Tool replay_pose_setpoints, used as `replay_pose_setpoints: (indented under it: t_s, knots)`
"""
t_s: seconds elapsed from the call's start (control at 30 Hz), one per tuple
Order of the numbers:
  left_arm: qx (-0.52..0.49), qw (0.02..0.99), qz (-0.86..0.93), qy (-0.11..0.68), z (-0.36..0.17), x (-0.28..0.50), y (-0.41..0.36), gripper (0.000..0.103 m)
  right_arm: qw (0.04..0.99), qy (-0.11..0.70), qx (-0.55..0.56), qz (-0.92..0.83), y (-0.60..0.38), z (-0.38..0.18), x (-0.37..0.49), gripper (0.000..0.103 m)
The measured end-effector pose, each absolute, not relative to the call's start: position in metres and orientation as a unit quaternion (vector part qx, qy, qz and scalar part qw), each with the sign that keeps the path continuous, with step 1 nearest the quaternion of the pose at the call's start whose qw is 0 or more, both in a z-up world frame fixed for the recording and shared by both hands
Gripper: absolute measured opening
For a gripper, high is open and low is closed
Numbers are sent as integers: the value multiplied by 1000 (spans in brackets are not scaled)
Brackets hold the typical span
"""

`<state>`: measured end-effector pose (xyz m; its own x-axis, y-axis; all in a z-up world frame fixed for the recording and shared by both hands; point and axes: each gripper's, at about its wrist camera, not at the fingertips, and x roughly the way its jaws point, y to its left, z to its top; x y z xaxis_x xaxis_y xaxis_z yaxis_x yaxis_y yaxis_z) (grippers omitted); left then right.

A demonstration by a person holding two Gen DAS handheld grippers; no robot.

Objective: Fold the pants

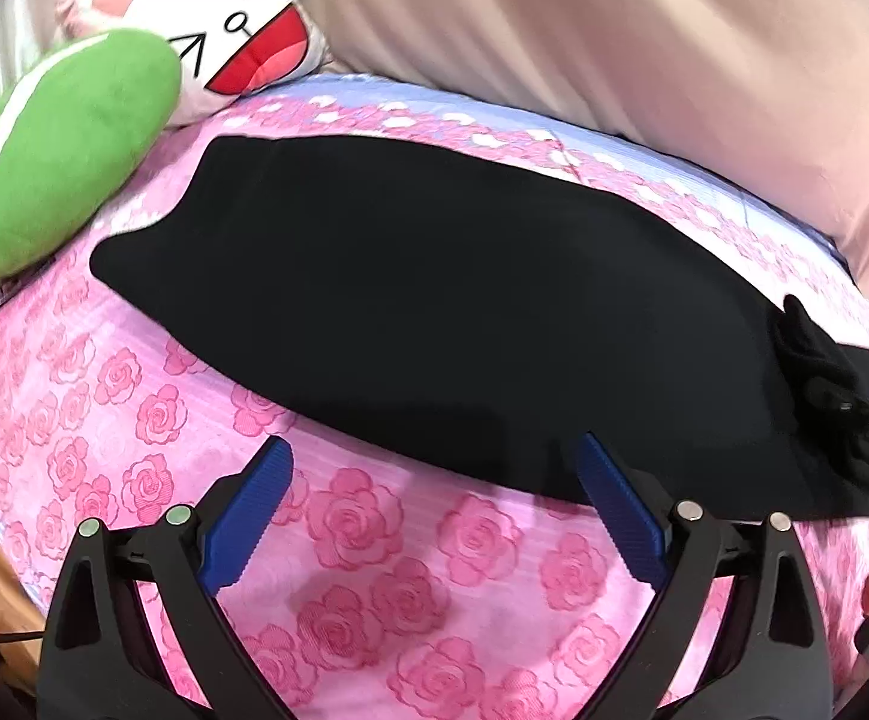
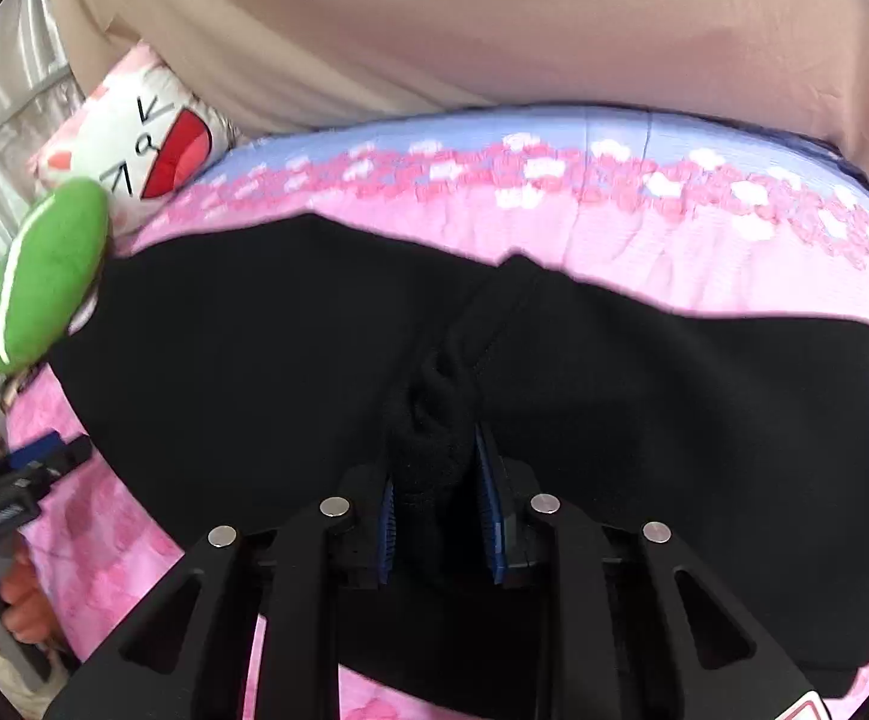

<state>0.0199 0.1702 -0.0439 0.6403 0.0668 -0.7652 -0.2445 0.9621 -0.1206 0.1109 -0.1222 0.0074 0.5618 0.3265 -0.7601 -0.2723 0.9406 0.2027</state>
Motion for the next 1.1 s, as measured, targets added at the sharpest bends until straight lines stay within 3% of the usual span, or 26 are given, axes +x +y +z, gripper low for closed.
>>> replay_pose_setpoints:
  t_s: [0.13, 0.17, 0.23, 0.33, 0.47, 0.63, 0.97, 1.0, 1.03, 1.07, 1.1]
  knots:
    - [-114, 899, 74, 415, -46, 24, 170, 93, 874, 443, 24, 199, -106, 12, 113, 29]
    - [-112, 900, 68, 416, -46, 25, 168, 93, 868, 454, 12, 201, -99, 3, 118, 38]
    - [-107, 900, 60, 417, -45, 24, 164, 93, 870, 452, -11, 196, -90, -6, 114, 43]
    - [-99, 904, 56, 413, -42, 19, 164, 93, 877, 434, 7, 207, -103, 17, 95, 46]
    - [-105, 904, 52, 411, -41, 18, 164, 93, 916, 380, 40, 124, -171, 57, 61, 65]
    - [-139, 898, -18, 417, -28, 35, 132, 93, 925, 371, 87, -13, -273, 51, 17, 65]
    - [-160, 851, -103, 489, -49, 128, 13, 95, 910, 408, 60, 37, -263, -4, 7, 65]
    - [-145, 863, -85, 477, -48, 130, 6, 92, 907, 415, 61, 36, -262, -8, 11, 65]
    - [-124, 873, -79, 464, -44, 132, -4, 63, 903, 423, 63, 35, -262, -11, 16, 64]
    - [-113, 873, -85, 467, -43, 134, -12, 43, 902, 425, 66, 32, -264, -11, 19, 61]
    - [-117, 868, -99, 473, -42, 135, -14, 22, 900, 427, 76, 33, -266, -11, 25, 40]
